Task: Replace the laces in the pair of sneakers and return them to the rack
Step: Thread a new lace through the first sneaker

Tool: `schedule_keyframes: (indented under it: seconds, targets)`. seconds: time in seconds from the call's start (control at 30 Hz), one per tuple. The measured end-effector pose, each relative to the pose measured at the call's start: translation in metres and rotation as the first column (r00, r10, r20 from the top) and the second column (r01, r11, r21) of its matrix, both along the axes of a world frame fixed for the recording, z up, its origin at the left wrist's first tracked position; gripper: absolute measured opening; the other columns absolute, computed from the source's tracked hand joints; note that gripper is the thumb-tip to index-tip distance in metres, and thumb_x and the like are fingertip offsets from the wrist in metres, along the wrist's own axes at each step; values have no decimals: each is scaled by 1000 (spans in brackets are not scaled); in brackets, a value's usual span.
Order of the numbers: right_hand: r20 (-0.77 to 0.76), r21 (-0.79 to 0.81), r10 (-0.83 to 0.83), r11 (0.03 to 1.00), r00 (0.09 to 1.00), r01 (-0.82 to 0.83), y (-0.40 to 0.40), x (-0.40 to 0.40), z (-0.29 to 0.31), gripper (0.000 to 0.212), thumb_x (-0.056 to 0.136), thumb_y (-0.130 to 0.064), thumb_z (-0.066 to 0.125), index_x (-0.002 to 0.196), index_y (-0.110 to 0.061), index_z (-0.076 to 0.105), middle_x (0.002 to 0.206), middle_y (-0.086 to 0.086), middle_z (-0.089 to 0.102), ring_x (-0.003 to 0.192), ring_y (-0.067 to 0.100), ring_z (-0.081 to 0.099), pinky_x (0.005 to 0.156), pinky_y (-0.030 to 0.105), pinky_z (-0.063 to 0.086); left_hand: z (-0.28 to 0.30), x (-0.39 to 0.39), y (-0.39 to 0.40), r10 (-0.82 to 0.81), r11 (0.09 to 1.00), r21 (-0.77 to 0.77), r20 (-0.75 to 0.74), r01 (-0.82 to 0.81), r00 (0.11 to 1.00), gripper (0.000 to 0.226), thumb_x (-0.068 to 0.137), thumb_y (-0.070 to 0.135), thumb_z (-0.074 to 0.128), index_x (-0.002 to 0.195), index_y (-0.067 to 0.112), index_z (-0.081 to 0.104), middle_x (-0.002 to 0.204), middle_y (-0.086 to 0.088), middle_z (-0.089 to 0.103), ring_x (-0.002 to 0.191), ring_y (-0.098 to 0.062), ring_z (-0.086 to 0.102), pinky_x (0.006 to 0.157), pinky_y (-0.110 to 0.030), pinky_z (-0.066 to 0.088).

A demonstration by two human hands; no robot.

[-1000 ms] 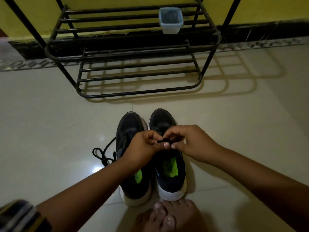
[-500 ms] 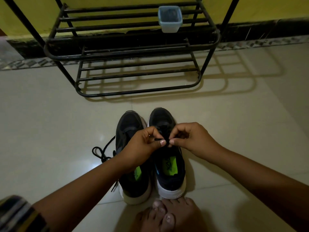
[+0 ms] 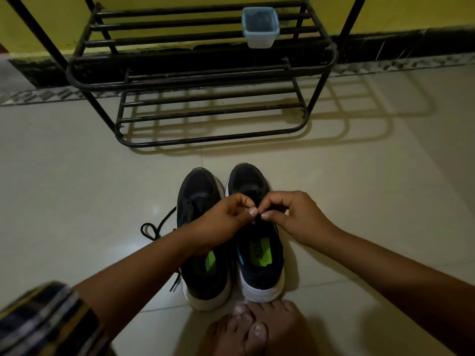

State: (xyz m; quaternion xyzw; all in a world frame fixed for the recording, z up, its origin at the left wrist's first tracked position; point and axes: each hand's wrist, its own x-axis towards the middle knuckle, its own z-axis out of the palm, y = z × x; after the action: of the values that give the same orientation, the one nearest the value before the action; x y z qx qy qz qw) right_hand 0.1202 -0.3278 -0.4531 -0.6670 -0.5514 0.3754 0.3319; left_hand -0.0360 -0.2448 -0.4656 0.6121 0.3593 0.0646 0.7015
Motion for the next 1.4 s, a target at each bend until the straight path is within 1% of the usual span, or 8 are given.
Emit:
schedule_keyframes:
  seconds: [0.33, 0.43, 0.67, 0.83, 1.0, 1.17, 1.3, 1.4]
  targets:
    - [318, 2, 205, 976, 926, -217, 11, 6, 4, 17, 76, -14, 72, 92, -20, 75, 82, -8, 69, 69, -7, 48, 66, 7, 36, 2, -4, -2, 97, 994, 43, 43, -99, 994, 30, 74, -6, 71, 90, 11, 52, 72, -4, 68, 74, -17, 66, 76, -27, 55]
    - [355, 36, 207, 971, 912, -234, 9, 7, 0, 9, 75, -19, 74, 84, -19, 74, 77, -5, 68, 71, 4, 53, 65, 24, 44, 5, -5, -1, 60, 976, 210, 15, -61, 998, 31, 71, -3, 76, 90, 9, 54, 76, -4, 69, 75, -16, 68, 75, -24, 56]
    - [363, 128, 128, 974, 923, -185, 3, 6, -5, 21, 69, -24, 71, 64, -26, 50, 62, -9, 50, 62, 12, 51, 54, 34, 43, 12, -1, 1, -83, 658, 733, -157, 172, 984, 25, 76, 14, 75, 96, 14, 60, 80, 9, 56, 83, -11, 52, 71, -20, 44]
    - [359, 144, 123, 972, 925, -185, 0, 4, -4, 18, 70, -25, 68, 65, -27, 51, 64, -11, 48, 65, 14, 52, 57, 36, 47, 4, -3, -5, -73, 471, 859, -187, 199, 980, 18, 80, 26, 62, 96, 20, 61, 80, 2, 63, 81, -16, 51, 67, -27, 40]
    - [462, 212, 78, 958, 884, -195, -1, -1, -3, 14, 74, -32, 63, 68, -21, 56, 66, -11, 47, 66, 14, 49, 54, 35, 46, 2, -5, -10, -48, 703, 705, -86, 94, 995, 23, 87, 12, 60, 107, 21, 68, 92, 5, 71, 84, -4, 62, 75, -20, 50]
    - [642, 251, 39, 933, 766, -258, -2, -1, -5, 19, 76, -36, 55, 70, -18, 58, 67, -3, 56, 62, 21, 54, 50, 25, 37, 6, -7, -18, 170, 965, 199, 30, -173, 985, 19, 91, 5, 56, 100, 12, 71, 90, -1, 73, 87, -11, 68, 80, -25, 54]
    - [663, 283, 10, 922, 748, -264, -3, -1, -5, 24, 79, -37, 49, 72, -17, 61, 68, -2, 58, 63, 21, 55, 50, 26, 40, 13, -3, -18, 337, 938, -93, 25, -334, 941, 14, 87, 7, 62, 99, 3, 68, 74, -1, 70, 66, -6, 65, 59, -14, 49]
    - [664, 287, -5, 925, 748, -249, -3, -2, -1, 24, 79, -37, 48, 73, -18, 60, 68, -3, 58, 62, 20, 55, 50, 24, 38, 14, 0, -17, 386, 896, -228, -19, -380, 922, 26, 85, 2, 63, 111, 6, 63, 85, -4, 70, 72, -8, 67, 64, -19, 54]
